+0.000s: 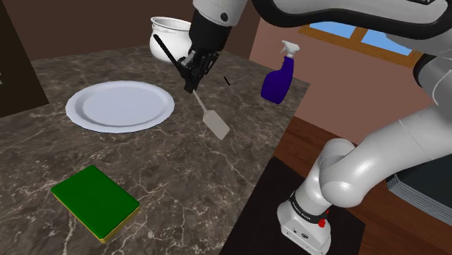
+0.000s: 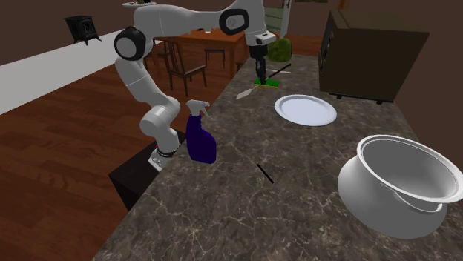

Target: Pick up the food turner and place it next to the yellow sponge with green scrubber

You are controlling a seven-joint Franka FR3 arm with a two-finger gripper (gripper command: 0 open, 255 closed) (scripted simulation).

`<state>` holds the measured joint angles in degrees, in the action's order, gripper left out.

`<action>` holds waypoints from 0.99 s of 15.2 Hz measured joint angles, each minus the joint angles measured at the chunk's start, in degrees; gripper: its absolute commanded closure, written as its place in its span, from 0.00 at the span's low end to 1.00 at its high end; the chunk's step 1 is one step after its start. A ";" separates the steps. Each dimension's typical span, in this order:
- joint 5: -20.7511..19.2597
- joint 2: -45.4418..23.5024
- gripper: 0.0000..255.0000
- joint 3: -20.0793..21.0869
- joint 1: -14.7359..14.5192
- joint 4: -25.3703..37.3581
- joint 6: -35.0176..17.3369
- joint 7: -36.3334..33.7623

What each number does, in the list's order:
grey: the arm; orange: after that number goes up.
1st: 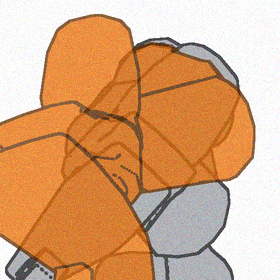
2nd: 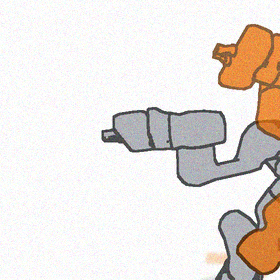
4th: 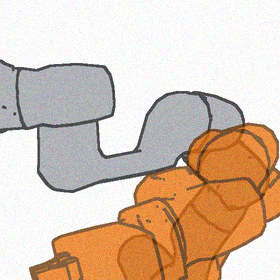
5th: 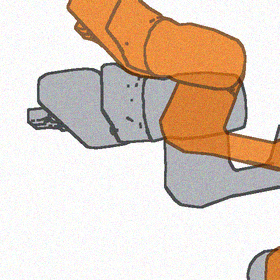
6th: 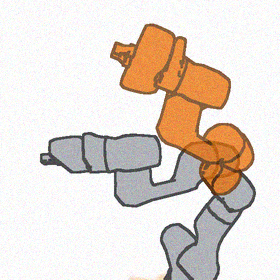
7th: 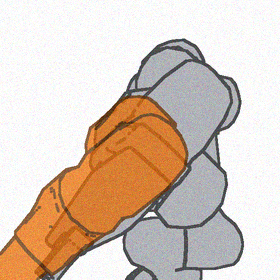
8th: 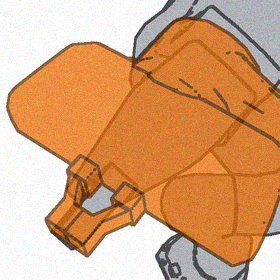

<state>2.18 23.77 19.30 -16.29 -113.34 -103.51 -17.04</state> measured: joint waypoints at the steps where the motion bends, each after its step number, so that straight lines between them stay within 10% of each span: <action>1: 0.06 -0.01 1.00 0.75 -0.27 0.35 0.35 -1.01; 15: 0.65 0.93 1.00 2.20 -1.03 -10.25 -9.32 -2.59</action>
<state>2.83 24.70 21.50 -17.32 -123.59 -112.84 -19.63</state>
